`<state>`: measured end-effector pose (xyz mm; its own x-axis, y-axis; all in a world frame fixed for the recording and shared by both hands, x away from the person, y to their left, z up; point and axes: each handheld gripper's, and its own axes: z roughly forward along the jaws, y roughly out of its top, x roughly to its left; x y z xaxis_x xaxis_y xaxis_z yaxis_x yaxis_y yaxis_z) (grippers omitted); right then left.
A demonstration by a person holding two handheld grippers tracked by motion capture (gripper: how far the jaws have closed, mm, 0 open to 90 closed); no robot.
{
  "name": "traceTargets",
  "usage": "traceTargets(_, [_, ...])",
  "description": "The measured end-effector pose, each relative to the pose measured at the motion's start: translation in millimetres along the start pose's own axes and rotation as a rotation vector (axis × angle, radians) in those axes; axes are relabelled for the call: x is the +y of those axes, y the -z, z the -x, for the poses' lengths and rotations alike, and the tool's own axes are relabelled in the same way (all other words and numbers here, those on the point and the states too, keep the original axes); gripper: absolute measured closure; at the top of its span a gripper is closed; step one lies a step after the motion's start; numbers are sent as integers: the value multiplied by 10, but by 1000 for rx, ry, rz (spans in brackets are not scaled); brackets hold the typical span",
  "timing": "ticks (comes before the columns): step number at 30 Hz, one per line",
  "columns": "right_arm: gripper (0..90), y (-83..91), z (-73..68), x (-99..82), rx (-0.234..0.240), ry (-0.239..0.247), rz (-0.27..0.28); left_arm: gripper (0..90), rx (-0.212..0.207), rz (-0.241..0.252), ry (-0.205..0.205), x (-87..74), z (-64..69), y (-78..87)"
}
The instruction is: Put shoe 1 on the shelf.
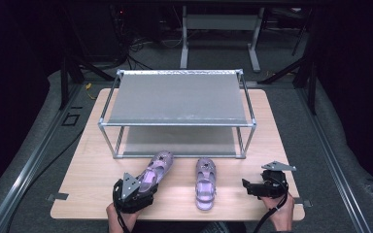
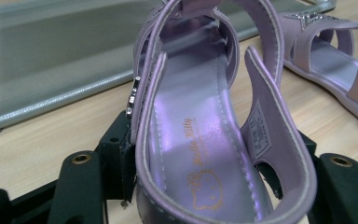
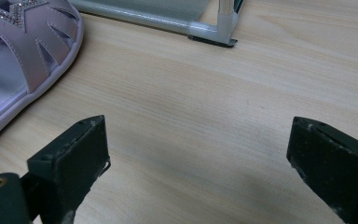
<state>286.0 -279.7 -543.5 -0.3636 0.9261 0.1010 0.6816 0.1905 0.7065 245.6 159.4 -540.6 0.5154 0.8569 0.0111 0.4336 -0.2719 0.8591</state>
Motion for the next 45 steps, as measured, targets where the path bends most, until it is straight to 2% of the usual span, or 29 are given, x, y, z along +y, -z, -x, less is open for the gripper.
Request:
traceTargets(7, [51,14,19,-7,-6,-11,3,377,0,6,6,56,-18,-17])
traceTargets(16, [51,6,20,2,0,-8,0,377,18,25,15,209,-93,-107])
traceTargets(17, [51,3,18,4,-14,-6,7,377,23,30,16,244,-114,-141])
traceTargets(24, [52,14,27,13,-6,-8,5,377,39,36,35,341,-174,-282])
traceTargets(26, [53,25,27,18,-10,-4,7,377,50,32,32,392,-204,-386])
traceTargets(27, [54,27,29,20,-11,-4,8,377,50,32,32,392,-204,-386])
traceTargets(28, [54,29,32,21,-11,-5,8,377,52,24,33,431,-232,-467])
traceTargets(30, [54,29,31,22,-17,-6,12,377,56,23,31,449,-243,-504])
traceTargets(33, [54,40,37,23,-7,-5,4,377,62,22,61,509,-287,-656])
traceTargets(35, [54,40,39,23,-8,-5,6,377,65,17,58,518,-298,-680])
traceTargets(36, [55,39,40,24,-7,-5,11,377,63,17,77,537,-319,-744])
traceTargets(38, [55,41,40,26,-7,-4,11,377,57,18,93,548,-328,-773])
traceTargets(40, [55,43,40,26,-7,-5,12,377,65,10,80,576,-344,-822])
traceTargets(42, [56,43,40,28,-4,-6,12,377,80,11,90,607,-370,-909])
traceTargets(45, [56,43,35,28,-3,-4,14,377,80,10,105,625,-384,-960])
